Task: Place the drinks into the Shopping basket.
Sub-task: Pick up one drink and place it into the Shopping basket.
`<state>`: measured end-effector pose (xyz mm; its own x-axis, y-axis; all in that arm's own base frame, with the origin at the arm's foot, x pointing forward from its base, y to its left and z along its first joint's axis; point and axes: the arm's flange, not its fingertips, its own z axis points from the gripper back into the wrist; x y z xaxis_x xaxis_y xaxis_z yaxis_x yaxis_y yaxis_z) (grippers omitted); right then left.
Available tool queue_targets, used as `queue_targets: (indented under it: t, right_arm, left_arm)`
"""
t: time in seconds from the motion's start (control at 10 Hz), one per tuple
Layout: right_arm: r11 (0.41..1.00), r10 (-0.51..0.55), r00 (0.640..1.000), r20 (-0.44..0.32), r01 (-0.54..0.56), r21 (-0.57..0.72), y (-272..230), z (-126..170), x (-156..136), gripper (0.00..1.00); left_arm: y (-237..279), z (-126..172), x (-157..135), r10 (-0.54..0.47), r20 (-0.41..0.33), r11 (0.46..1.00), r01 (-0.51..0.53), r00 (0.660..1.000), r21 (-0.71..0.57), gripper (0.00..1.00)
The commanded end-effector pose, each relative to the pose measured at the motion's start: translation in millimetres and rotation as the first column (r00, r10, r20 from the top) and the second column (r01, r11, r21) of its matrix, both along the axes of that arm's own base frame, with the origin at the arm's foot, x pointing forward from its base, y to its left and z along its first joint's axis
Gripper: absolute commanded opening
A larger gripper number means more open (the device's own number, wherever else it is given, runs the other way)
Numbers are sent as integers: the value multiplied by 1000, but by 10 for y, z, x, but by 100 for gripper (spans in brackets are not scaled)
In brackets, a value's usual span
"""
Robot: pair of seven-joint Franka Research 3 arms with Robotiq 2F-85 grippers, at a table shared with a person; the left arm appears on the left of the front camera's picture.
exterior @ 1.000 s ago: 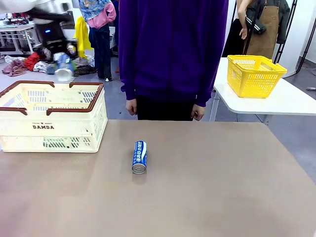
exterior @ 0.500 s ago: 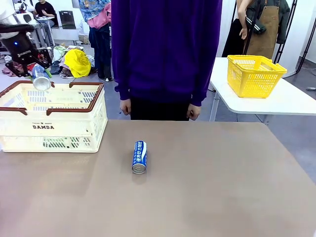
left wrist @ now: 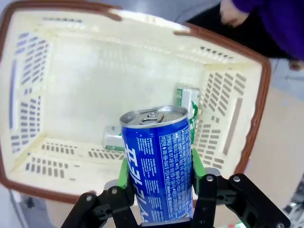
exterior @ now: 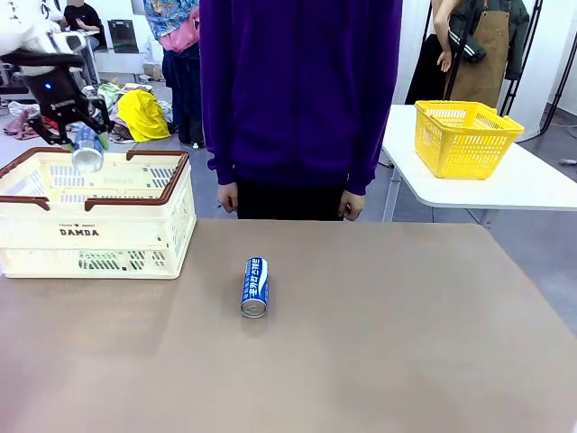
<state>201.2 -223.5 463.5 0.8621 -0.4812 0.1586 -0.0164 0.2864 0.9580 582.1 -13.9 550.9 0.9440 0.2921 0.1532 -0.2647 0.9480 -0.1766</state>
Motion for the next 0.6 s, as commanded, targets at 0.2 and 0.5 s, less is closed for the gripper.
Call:
queue_targets:
  t: [0.2, 0.5]
  right_arm:
    - [1000, 2, 999, 38, -2, 9, -2, 5, 21, 100]
    - [1000, 2, 999, 38, -2, 9, -2, 5, 21, 100]
  left_arm:
    - [-171, -341, 231, -284, 45, 954, 278, 958, 110, 0]
    - [-207, -518, 284, -340, 24, 938, 338, 940, 72, 0]
